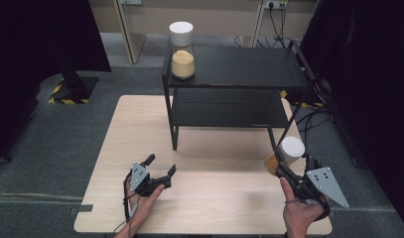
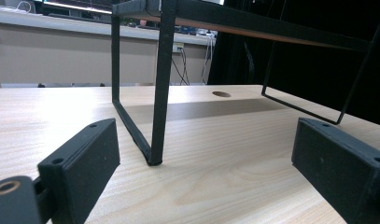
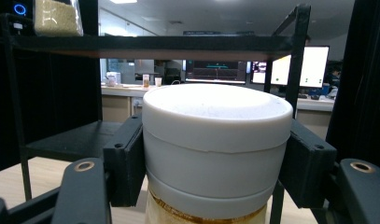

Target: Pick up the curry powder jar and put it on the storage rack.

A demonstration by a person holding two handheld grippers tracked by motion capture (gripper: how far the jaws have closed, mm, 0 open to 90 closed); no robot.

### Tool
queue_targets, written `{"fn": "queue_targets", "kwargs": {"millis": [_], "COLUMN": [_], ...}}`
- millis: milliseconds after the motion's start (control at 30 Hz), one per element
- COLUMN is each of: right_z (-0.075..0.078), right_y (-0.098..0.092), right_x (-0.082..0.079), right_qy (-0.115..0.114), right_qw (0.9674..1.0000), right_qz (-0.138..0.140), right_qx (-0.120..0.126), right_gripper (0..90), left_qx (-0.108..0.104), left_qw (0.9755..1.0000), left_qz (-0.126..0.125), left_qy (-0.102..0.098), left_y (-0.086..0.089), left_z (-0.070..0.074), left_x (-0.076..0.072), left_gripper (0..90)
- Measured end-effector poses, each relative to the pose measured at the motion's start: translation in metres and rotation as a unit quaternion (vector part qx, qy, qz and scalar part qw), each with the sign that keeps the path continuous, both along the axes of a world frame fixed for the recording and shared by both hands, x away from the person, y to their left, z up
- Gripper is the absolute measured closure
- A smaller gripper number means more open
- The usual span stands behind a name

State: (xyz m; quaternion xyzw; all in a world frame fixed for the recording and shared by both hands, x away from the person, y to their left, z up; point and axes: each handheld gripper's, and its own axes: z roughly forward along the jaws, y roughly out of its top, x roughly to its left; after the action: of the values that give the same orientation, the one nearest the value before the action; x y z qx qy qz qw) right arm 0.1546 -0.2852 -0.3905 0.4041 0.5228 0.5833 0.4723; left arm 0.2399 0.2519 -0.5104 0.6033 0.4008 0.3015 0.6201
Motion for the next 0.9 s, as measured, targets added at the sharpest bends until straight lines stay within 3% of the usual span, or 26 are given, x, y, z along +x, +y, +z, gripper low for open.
{"fn": "queue_targets", "kwargs": {"millis": [33, 900], "right_z": [0.001, 0.034], "right_y": [0.000, 0.005], "right_x": [0.001, 0.027], "right_qy": [0.000, -0.018], "right_qw": [1.0000, 0.9998], "right_qz": [0.000, 0.001], "right_qx": [0.001, 0.010], "right_gripper": [33.8, 33.9], "left_qx": [0.008, 0.007], "left_qw": [0.9999, 0.9999], "left_qz": [-0.001, -0.001], "left_qy": [-0.010, -0.009], "left_y": [0.001, 0.001], "left_z": [-0.001, -0.001], "left_x": [0.001, 0.002], "left_gripper": [7.0, 7.0]}}
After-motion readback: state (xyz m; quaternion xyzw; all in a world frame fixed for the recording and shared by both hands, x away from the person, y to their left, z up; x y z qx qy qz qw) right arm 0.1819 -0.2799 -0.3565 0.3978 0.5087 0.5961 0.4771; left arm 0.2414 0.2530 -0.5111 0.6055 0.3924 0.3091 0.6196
